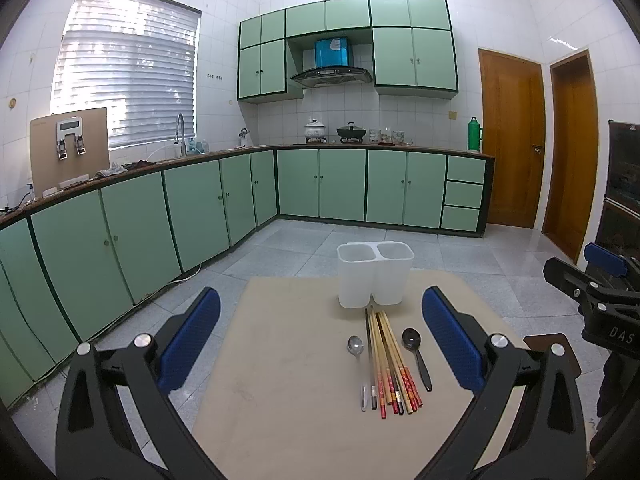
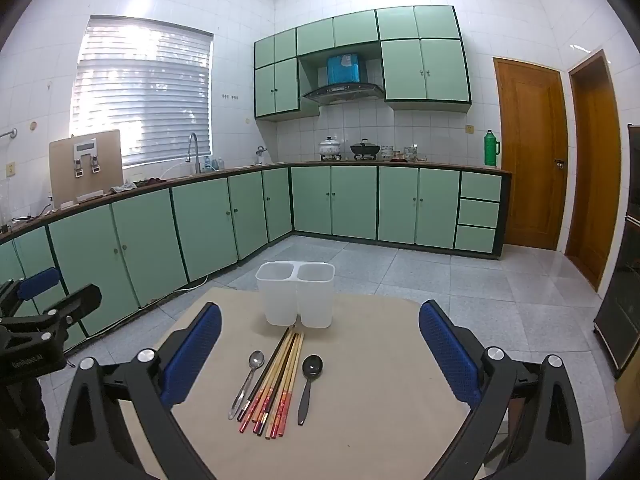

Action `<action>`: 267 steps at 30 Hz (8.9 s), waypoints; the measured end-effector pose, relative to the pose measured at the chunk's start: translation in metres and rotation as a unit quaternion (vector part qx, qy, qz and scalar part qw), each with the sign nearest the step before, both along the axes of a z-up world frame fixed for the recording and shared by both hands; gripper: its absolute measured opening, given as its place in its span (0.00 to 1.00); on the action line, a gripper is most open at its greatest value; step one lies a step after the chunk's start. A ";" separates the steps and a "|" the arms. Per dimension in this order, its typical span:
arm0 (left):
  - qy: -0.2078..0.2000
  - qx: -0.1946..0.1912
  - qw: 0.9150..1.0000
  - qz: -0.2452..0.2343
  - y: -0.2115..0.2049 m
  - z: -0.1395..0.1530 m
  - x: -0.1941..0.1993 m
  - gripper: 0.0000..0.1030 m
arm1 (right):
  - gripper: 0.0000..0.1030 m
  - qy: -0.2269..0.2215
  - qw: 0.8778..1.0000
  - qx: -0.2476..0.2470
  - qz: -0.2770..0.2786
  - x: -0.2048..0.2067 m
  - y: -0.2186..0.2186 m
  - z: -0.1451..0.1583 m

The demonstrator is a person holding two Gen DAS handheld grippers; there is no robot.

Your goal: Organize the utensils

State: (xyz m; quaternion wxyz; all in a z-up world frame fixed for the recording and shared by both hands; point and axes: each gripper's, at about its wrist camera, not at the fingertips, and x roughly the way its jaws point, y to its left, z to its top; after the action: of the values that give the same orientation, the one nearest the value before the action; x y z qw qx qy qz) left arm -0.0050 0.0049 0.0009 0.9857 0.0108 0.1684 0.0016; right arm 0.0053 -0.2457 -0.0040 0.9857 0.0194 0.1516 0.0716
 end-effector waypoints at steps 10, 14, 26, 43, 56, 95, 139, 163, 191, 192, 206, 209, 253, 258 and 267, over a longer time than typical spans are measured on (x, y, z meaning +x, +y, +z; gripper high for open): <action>0.001 -0.001 1.000 0.003 0.003 0.003 0.004 0.95 | 0.94 0.001 1.000 0.000 0.000 0.001 0.001 -0.001; 0.002 0.000 1.000 0.003 0.007 0.005 0.003 0.95 | 0.94 0.002 1.000 0.000 0.000 0.000 0.003 -0.001; 0.002 0.001 1.000 0.004 0.003 0.000 0.004 0.95 | 0.94 0.002 1.000 0.001 0.000 0.001 0.003 -0.001; 0.004 0.001 1.000 0.006 0.003 -0.001 0.005 0.95 | 0.94 0.003 1.000 0.002 0.000 0.001 0.002 -0.002; 0.006 0.001 1.000 0.007 0.005 -0.003 0.005 0.95 | 0.94 0.005 1.000 0.001 0.000 0.001 0.001 -0.003; 0.200 0.042 0.978 0.048 0.030 -0.128 0.175 0.95 | 0.86 0.243 0.970 -0.019 0.021 0.188 0.010 -0.150; 0.304 0.034 0.952 0.017 -0.037 -0.220 0.277 0.95 | 0.33 0.314 0.949 0.026 0.018 0.231 0.012 -0.213; 0.274 -0.050 0.959 -0.055 -0.024 -0.212 0.268 0.04 | 0.33 0.308 0.951 -0.003 0.023 0.229 0.012 -0.214; -0.005 -0.146 0.981 -0.127 -0.023 -0.063 0.292 0.03 | 0.33 0.071 0.995 0.054 0.053 0.288 0.002 -0.066; -0.012 -0.146 0.981 -0.129 -0.026 -0.058 0.299 0.03 | 0.33 0.069 0.995 0.056 0.052 0.295 0.002 -0.063; -0.057 -0.161 0.977 -0.128 -0.045 -0.051 0.375 0.03 | 0.33 0.052 0.997 0.055 0.014 0.372 0.001 -0.069; -0.058 -0.171 0.976 -0.119 -0.043 -0.057 0.387 0.03 | 0.33 0.047 0.997 0.056 0.007 0.383 0.002 -0.074; -0.031 -0.186 0.978 -0.093 -0.014 -0.053 0.335 0.48 | 0.61 0.065 0.997 0.037 0.014 0.319 0.004 -0.098; -0.009 -0.188 0.978 -0.092 -0.002 -0.064 0.296 0.53 | 0.66 0.079 0.996 0.035 0.024 0.271 -0.002 -0.113; 0.128 -0.145 0.978 -0.073 0.005 -0.129 0.212 0.61 | 0.66 0.162 0.986 0.018 0.045 0.179 -0.001 -0.165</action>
State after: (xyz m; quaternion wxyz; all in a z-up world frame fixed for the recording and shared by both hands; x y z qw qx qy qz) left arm 0.2070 0.0103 -0.1282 0.9444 -0.1196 0.2908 -0.0964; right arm 0.1844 -0.2468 -0.1694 0.9434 0.0414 0.3084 0.1147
